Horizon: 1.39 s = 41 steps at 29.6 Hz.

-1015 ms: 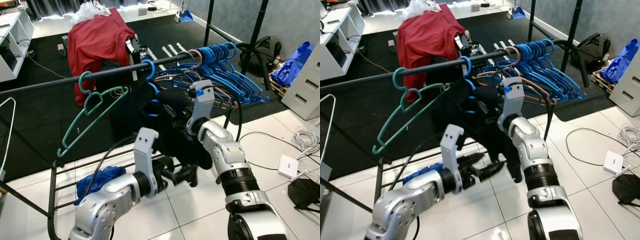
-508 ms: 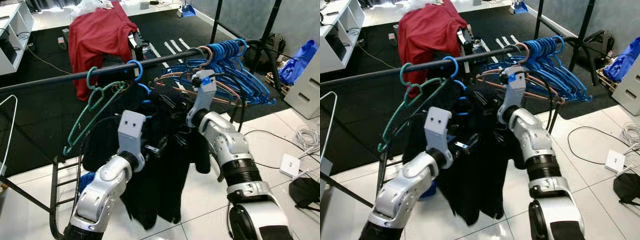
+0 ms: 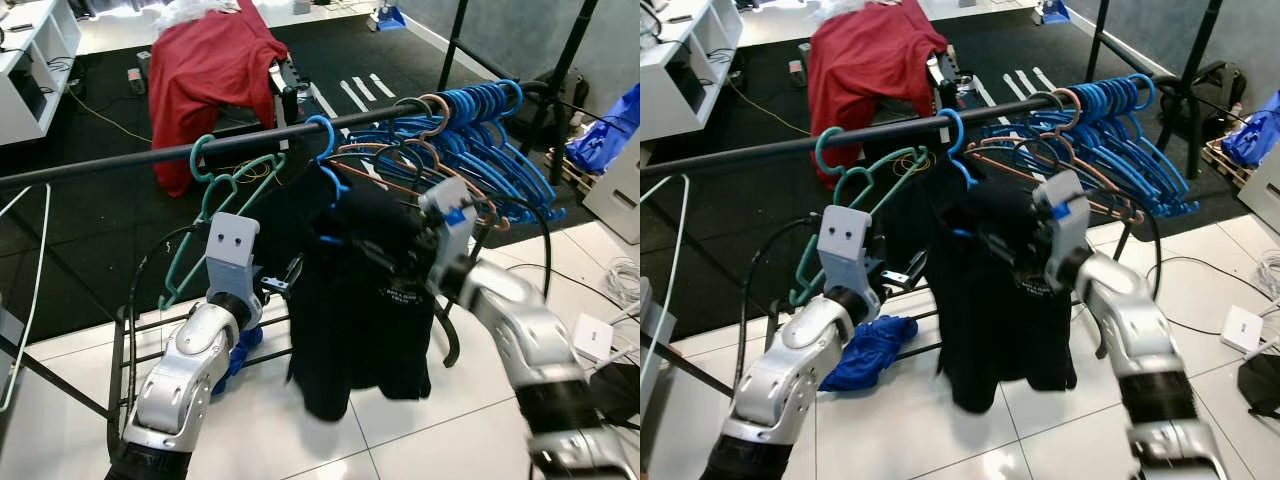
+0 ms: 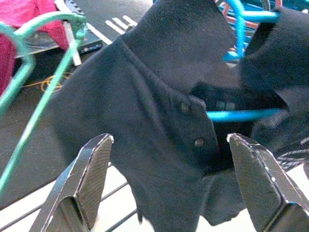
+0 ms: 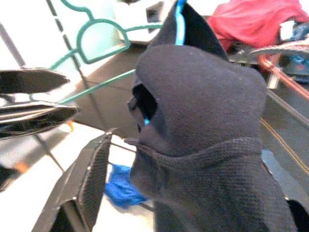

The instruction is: Hang hanger

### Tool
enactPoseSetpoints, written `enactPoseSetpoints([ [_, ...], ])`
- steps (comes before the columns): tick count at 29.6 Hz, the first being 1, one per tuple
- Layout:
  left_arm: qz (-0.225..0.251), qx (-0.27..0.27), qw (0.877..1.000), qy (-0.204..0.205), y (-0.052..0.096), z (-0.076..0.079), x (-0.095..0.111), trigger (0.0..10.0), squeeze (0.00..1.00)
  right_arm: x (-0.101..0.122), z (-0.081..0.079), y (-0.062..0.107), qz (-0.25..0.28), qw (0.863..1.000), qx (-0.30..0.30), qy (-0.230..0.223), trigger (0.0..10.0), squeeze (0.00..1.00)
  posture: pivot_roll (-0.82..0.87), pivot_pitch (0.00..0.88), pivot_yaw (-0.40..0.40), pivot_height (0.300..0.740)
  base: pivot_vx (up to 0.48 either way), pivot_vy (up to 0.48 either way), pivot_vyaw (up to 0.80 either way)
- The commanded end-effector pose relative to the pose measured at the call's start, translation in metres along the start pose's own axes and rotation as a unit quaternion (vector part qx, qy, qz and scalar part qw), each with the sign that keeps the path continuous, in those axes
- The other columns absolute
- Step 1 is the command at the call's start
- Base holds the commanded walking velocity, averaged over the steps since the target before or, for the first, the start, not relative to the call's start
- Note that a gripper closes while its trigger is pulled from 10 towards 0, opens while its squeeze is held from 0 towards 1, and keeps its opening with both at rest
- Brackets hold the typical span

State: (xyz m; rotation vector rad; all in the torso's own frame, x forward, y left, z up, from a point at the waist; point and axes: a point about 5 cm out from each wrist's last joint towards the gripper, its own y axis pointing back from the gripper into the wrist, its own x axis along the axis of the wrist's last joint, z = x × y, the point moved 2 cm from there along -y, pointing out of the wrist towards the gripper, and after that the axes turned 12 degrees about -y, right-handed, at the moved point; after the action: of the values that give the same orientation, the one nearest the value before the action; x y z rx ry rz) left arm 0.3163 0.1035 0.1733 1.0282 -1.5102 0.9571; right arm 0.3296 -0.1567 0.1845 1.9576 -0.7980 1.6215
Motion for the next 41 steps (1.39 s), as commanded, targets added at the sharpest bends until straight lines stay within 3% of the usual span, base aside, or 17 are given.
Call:
enactPoseSetpoints([
  [1, 0.002, -0.003, 1.0, 0.004, -0.001, 0.002, -0.001, 10.0, 0.0, -0.004, -0.016, 0.01, 0.014, 0.996, 0.078, -0.035, 10.0, 0.0, -0.14, 0.105, 0.049, 0.74, 0.0, 0.0, 0.0],
  [4, 0.003, -0.007, 1.0, 0.012, -0.002, 0.002, -0.001, 10.0, 0.0, -0.002, -0.019, 0.017, 0.03, 0.993, 0.102, -0.053, 10.0, 0.0, -0.13, 0.107, 0.054, 0.74, 0.0, 0.0, 0.0],
  [14, 0.011, -0.028, 0.999, 0.041, -0.003, 0.004, 0.003, 10.0, 0.0, 0.001, -0.011, 0.025, 0.041, 0.996, 0.069, -0.024, 10.0, 0.0, -0.12, 0.116, 0.064, 0.74, 0.0, 0.0, 0.0],
  [25, 0.012, -0.037, 0.998, 0.043, -0.003, 0.006, 0.003, 10.0, 0.0, 0.01, -0.01, 0.034, 0.064, 0.994, 0.078, -0.036, 10.0, 0.0, -0.12, 0.119, 0.068, 0.74, 0.0, 0.0, 0.0],
  [29, 0.016, -0.046, 0.997, 0.06, -0.003, 0.008, 0.004, 10.0, 0.0, 0.001, -0.004, 0.031, 0.021, 0.999, 0.048, 0.009, 10.0, 0.0, -0.12, 0.12, 0.072, 0.74, 0.0, 0.0, 0.0],
  [30, 0.031, -0.06, 0.99, 0.123, -0.004, 0.012, 0.011, 10.0, 0.0, -0.009, 0.0, 0.027, -0.022, 0.997, 0.025, 0.064, 10.0, 0.0, -0.12, 0.121, 0.074, 0.74, 0.0, 0.0, 0.0],
  [31, 0.031, -0.06, 0.99, 0.123, -0.004, 0.012, 0.011, 10.0, 0.0, -0.009, 0.0, 0.027, -0.022, 0.997, 0.025, 0.064, 10.0, 0.0, -0.12, 0.121, 0.074, 0.74, 0.0, 0.0, 0.0],
  [33, 0.059, -0.094, 0.973, 0.203, -0.004, 0.019, 0.025, 10.0, 0.0, -0.011, 0.003, 0.021, -0.031, 0.995, 0.009, 0.098, 10.0, 0.0, -0.12, 0.119, 0.079, 0.74, 0.0, 0.0, 0.0],
  [34, 0.059, -0.094, 0.973, 0.203, -0.004, 0.019, 0.025, 10.0, 0.0, -0.011, 0.003, 0.021, -0.031, 0.995, 0.009, 0.098, 10.0, 0.0, -0.12, 0.119, 0.079, 0.74, 0.0, 0.0, 0.0],
  [37, 0.077, -0.135, 0.957, 0.246, -0.002, 0.027, 0.035, 10.0, 0.0, -0.009, 0.003, 0.018, -0.028, 0.993, 0.003, 0.112, 10.0, 0.0, -0.12, 0.117, 0.083, 0.74, 0.0, 0.0, 0.0],
  [39, 0.077, -0.135, 0.957, 0.246, -0.002, 0.027, 0.035, 10.0, 0.0, -0.009, 0.003, 0.018, -0.028, 0.993, 0.003, 0.112, 10.0, 0.0, -0.12, 0.117, 0.083, 0.74, 0.0, 0.0, 0.0],
  [41, 0.07, -0.195, 0.951, 0.231, 0.002, 0.045, 0.038, 10.0, 0.0, -0.008, 0.002, 0.015, -0.025, 0.993, 0.002, 0.118, 10.0, 0.0, -0.12, 0.117, 0.085, 0.74, 0.0, 0.0, 0.0],
])
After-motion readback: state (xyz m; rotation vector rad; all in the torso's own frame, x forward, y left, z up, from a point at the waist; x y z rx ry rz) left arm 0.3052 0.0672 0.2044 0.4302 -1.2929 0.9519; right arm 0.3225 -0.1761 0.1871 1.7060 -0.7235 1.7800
